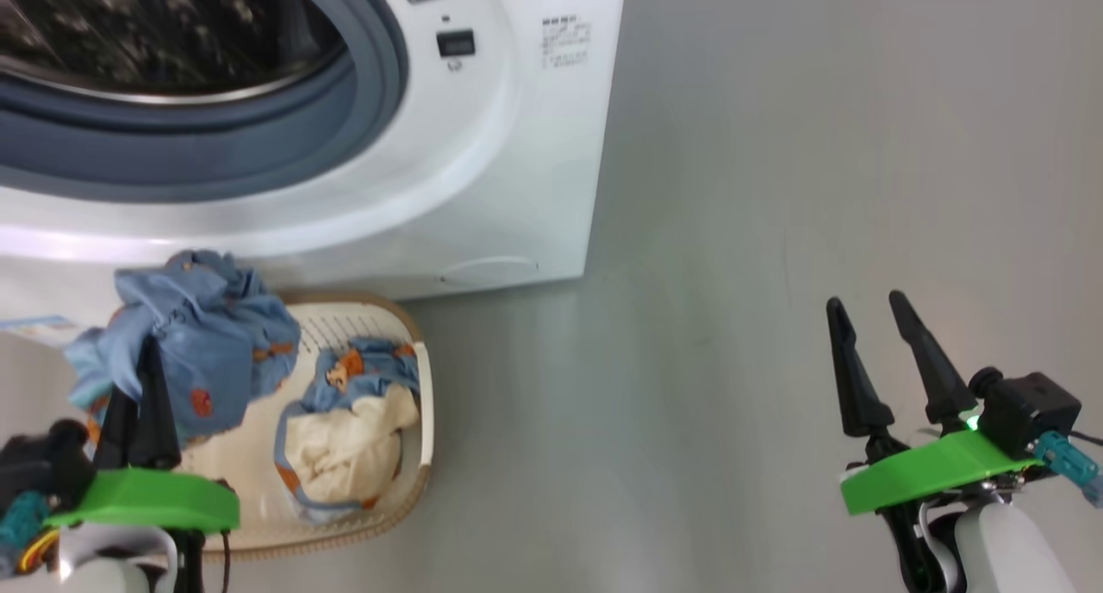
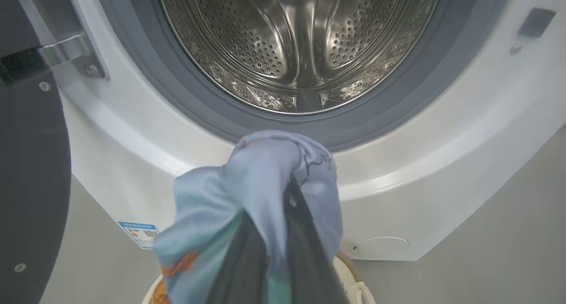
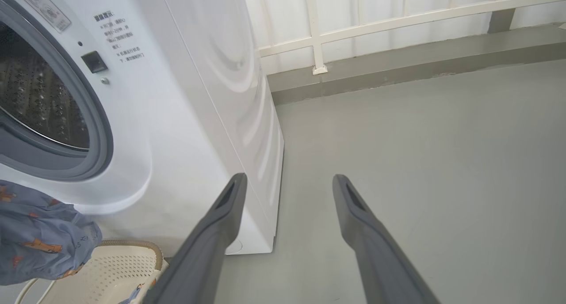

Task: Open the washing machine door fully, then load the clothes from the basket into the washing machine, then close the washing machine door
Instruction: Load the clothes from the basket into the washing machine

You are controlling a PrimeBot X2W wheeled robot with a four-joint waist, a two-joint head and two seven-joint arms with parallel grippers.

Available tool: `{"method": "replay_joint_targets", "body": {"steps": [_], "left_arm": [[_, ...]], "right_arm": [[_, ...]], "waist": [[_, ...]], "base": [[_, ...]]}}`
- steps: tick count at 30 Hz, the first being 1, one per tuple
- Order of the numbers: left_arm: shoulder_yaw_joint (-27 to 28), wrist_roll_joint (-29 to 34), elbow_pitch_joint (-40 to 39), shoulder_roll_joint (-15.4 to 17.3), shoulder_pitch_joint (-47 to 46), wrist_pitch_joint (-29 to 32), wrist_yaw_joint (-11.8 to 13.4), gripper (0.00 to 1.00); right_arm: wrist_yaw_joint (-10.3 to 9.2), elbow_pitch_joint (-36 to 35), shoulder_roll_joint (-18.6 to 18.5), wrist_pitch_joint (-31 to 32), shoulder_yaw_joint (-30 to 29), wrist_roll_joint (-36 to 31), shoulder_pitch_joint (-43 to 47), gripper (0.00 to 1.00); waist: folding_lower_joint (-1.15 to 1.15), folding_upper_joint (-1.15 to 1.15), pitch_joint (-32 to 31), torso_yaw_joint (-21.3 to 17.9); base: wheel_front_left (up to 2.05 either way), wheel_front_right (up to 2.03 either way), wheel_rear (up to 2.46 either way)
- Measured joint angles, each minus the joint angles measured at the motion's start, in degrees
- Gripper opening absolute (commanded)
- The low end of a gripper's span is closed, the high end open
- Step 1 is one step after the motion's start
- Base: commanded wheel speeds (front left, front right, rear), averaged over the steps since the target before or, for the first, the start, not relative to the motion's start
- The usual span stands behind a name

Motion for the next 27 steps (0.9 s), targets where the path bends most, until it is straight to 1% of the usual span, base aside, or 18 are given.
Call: {"method": "replay_joint_targets", "body": {"steps": [11,18,27], "left_arm": [[0.2,1.1,-6.8,-1.2,6.7,0.0,0.0,0.0],[-0.1,1.1,-8.1,-1.2,11.1,0.0,0.2,0.0],[-0.5,1.1,-8.4,-1.3,14.3,0.0,0.6,0.0]], "right_arm": [[0.0,1.0,-0.3,0.0,0.3,0.0,3.1,1.0],[0.0,1.6,-0.3,0.0,0.3,0.0,5.4,1.0],[0.0,1.9,-0.3,0.0,0.0,0.0,7.7,1.0]], "waist": [[0.0,0.0,-7.5,0.4],[0.0,0.0,-12.5,1.2],[0.0,0.0,-16.9,1.8]], "base": [[0.0,0.0,0.0],[0.0,0.0,0.0],[0.0,0.0,0.0]]}}
